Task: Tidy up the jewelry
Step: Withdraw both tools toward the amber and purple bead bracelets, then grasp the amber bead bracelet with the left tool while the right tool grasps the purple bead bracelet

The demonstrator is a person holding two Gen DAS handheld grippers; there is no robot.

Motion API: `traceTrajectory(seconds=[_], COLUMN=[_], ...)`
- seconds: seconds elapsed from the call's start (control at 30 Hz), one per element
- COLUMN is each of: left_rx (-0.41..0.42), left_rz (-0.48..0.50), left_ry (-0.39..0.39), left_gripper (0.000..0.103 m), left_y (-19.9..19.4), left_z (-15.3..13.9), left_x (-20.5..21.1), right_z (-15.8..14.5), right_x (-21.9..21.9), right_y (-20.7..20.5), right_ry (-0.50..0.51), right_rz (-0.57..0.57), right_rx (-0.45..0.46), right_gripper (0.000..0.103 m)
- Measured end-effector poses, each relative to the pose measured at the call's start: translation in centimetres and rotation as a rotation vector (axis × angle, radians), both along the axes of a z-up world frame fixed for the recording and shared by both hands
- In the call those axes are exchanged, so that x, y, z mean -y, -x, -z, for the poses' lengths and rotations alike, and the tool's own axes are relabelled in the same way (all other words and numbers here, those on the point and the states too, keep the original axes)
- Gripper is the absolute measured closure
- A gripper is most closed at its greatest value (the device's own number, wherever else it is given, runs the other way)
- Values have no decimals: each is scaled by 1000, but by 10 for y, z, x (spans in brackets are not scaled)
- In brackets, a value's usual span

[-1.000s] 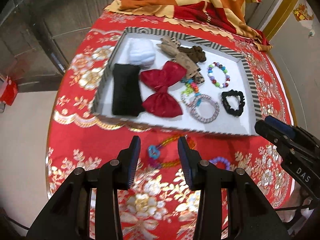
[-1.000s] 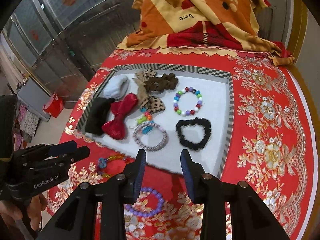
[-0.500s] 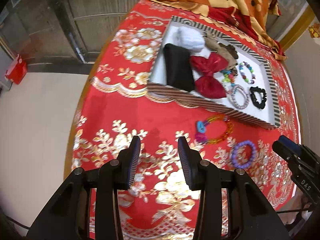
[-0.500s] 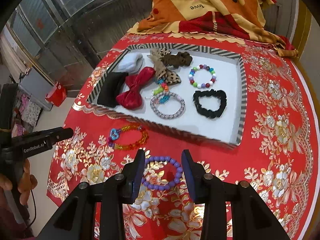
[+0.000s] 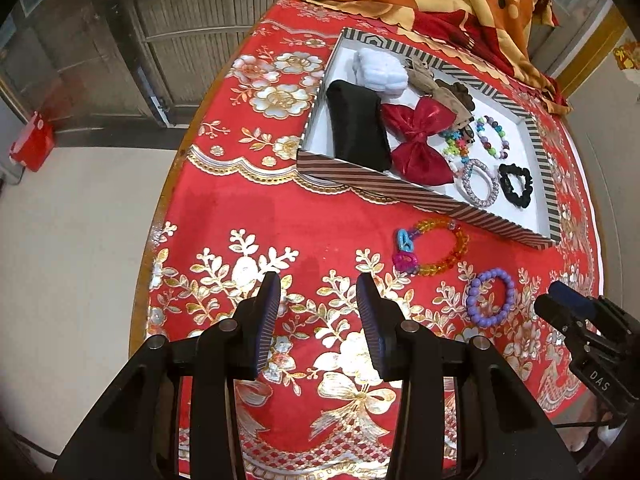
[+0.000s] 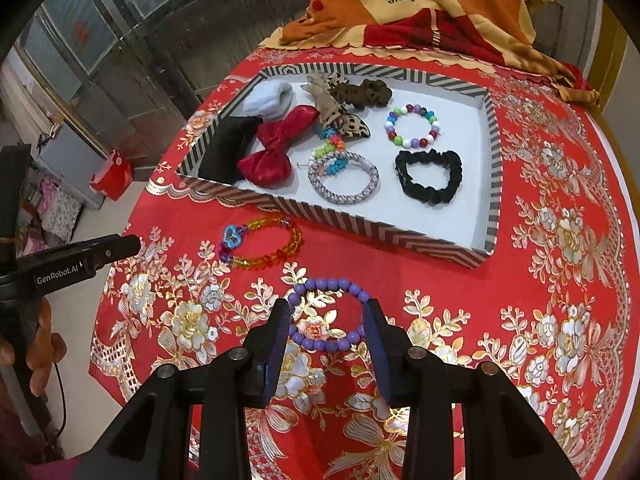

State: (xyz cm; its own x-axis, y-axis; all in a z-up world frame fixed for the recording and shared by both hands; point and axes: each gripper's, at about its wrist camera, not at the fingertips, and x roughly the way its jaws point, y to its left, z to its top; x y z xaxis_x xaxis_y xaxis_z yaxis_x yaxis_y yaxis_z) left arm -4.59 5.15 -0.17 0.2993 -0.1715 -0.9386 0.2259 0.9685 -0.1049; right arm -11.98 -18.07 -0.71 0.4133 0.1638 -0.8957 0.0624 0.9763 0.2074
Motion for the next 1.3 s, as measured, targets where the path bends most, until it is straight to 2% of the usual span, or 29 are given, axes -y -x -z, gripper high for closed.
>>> traceTrajectory(seconds=[0.2, 0.43, 0.63, 0.73, 0.97, 1.03, 1.3], left_rx=[3, -33, -53, -37, -38, -17, 10], left_rz=[48, 155, 231, 277, 317, 331, 339], left_ry=[-12, 0, -23, -55, -112, -128, -129], left_gripper=[61, 56, 53, 53, 53, 52, 53], left_y=[-5, -16, -26, -29, -41, -42, -49], left_z=[6, 24, 42, 47, 63, 63, 64], left_x=[13, 39, 67, 81, 104, 109, 124], right_z=[4, 16, 28, 31, 36, 38, 50], right_x=[5, 9, 9, 9, 11, 11, 11], right_y=[1, 1, -1, -3, -9, -10, -18], right_ry=[1, 2, 5, 2, 4, 4, 21], right_rz=[13, 22, 13, 7, -7, -12, -16], right_rx=[-12, -40, -63, -70, -73, -73, -60], right_gripper=[67, 67, 67, 66, 66, 66, 66])
